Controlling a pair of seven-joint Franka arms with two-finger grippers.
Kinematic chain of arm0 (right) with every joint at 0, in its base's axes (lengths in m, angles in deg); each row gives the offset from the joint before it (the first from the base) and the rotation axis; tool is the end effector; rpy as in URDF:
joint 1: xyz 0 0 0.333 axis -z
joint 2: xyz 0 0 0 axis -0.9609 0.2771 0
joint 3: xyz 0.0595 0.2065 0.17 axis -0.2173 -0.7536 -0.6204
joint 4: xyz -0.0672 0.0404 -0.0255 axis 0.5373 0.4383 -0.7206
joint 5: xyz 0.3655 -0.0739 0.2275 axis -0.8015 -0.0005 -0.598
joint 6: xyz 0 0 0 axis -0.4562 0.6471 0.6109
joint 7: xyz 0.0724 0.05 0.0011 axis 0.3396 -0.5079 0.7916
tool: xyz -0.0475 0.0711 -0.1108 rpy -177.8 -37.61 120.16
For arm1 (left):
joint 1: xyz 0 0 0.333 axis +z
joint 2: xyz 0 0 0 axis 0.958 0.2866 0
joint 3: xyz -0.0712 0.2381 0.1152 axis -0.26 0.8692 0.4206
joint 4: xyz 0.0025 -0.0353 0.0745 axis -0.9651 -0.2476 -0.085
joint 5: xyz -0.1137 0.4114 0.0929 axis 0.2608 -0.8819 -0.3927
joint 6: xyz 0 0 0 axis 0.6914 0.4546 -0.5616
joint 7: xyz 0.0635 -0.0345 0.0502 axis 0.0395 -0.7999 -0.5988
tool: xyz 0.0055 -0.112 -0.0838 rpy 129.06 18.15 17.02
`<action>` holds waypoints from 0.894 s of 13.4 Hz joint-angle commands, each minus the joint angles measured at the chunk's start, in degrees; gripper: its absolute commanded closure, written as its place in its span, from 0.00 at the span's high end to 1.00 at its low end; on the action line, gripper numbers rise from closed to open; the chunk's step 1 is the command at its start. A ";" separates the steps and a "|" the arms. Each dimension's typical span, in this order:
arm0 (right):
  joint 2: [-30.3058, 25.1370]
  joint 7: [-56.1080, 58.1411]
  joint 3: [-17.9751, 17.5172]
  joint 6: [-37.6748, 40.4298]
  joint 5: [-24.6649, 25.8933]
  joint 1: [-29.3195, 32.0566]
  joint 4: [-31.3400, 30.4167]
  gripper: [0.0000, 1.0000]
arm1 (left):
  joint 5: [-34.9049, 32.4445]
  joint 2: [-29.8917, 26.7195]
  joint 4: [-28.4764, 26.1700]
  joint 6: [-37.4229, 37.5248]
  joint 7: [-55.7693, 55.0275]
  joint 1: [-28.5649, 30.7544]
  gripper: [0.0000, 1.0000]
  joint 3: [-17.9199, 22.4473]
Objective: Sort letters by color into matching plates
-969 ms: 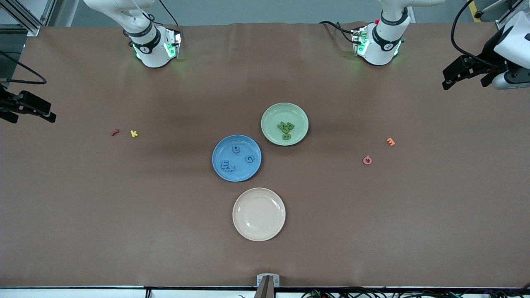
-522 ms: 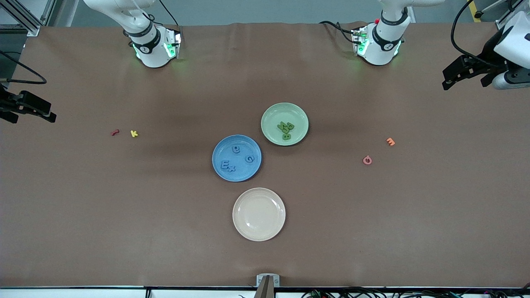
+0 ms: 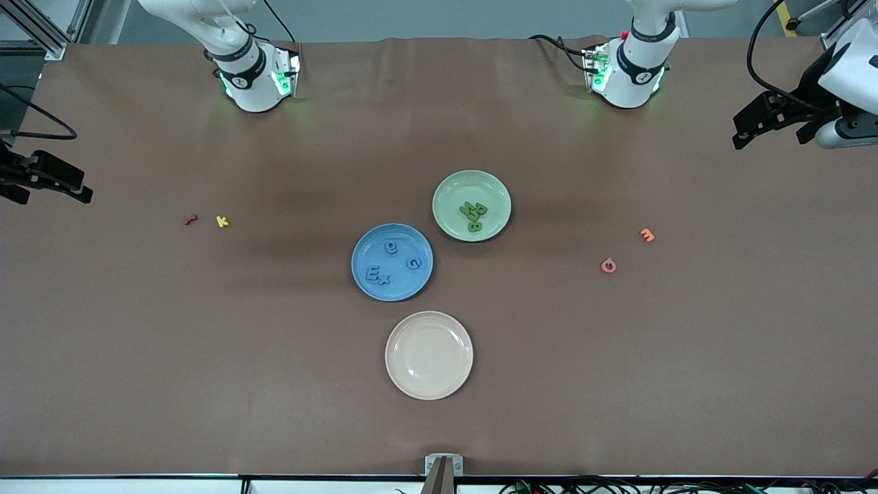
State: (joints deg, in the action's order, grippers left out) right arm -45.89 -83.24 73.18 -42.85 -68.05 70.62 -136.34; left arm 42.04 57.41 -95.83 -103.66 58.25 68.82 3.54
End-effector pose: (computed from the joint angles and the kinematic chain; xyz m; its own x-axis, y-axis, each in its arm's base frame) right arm 0.6161 -0.0263 0.5754 1.0000 -0.0029 -0.0072 -0.0031 -0.9998 -0.0192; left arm 0.5507 -0.0599 0.5840 0.9977 0.0670 -0.0089 0.0668 -0.9975 -0.0218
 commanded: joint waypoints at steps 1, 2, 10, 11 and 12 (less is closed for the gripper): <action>-0.31 0.03 -0.81 0.55 1.03 0.75 0.65 1.00 | 0.28 -1.07 -0.41 0.38 0.63 0.04 1.00 -0.10; -0.22 0.03 -0.81 0.55 1.03 0.75 0.65 1.00 | 0.28 -1.07 -0.32 0.38 0.63 0.04 1.00 -0.10; -0.31 0.03 -0.73 0.55 1.12 0.75 0.65 1.00 | 0.55 -0.37 0.65 0.38 0.98 -0.57 1.00 -0.18; -0.22 0.03 -0.73 0.55 1.12 0.75 0.65 1.00 | 0.64 -0.11 1.35 0.38 0.98 -0.57 1.00 -0.18; -0.22 0.03 -0.81 0.55 1.12 0.75 0.65 1.00 | 0.64 -0.10 1.61 0.47 0.98 -0.57 1.00 -0.18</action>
State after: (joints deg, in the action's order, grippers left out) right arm -45.89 -83.24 73.18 -42.85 -67.90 70.62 -136.28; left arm 42.04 57.41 -95.42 -103.66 58.25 68.36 3.31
